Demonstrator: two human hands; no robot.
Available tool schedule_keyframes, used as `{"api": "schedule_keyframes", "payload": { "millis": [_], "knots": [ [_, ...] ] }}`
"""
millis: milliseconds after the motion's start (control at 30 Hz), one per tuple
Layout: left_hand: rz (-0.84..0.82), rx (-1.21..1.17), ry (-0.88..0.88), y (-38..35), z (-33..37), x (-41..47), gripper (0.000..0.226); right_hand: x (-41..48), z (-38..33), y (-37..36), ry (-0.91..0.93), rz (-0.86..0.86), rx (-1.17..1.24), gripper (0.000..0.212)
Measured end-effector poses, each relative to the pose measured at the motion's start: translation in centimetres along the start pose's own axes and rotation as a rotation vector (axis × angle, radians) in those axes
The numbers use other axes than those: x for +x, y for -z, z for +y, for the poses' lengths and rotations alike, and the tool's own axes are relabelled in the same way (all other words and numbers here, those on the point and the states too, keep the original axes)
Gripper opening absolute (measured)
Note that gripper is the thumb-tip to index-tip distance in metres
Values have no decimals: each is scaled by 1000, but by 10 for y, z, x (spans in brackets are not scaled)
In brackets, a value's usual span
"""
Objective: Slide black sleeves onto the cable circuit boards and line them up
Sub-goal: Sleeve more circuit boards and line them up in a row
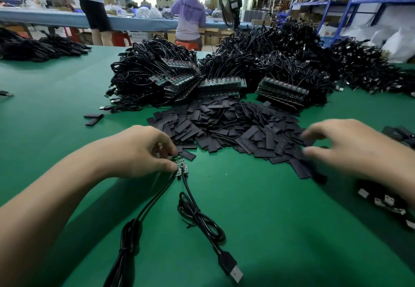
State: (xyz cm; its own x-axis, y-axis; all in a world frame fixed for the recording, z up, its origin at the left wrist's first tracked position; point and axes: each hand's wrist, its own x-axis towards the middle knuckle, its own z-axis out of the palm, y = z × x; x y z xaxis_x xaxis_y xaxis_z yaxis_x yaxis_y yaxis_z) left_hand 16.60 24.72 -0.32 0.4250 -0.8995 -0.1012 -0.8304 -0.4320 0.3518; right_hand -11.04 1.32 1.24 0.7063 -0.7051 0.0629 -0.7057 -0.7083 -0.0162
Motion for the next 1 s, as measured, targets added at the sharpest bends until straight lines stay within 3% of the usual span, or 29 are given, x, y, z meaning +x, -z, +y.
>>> {"api": "schedule_keyframes", "payload": {
  "millis": [67,200,367,533,900,1000],
  "knots": [
    [-12,1,-1,0,1,0,31,-11,-40,-3,151,70,170,12],
    [-5,-138,-45,-5,5,0,35,-29,-96,-19,292,25,364,21],
    [-67,-636,-236,-16,22,1,32,-38,-121,-38,313,12,607,42],
    [-114,-890,-329,-27,34,-1,30,-37,-119,-41,311,81,781,37],
    [-79,-1095,-367,-40,45,-3,9,-40,-112,-49,361,-38,1293,35],
    [-148,-1175,-364,-40,43,-4,20,-41,-114,-49,376,-102,1437,30]
  ]
}}
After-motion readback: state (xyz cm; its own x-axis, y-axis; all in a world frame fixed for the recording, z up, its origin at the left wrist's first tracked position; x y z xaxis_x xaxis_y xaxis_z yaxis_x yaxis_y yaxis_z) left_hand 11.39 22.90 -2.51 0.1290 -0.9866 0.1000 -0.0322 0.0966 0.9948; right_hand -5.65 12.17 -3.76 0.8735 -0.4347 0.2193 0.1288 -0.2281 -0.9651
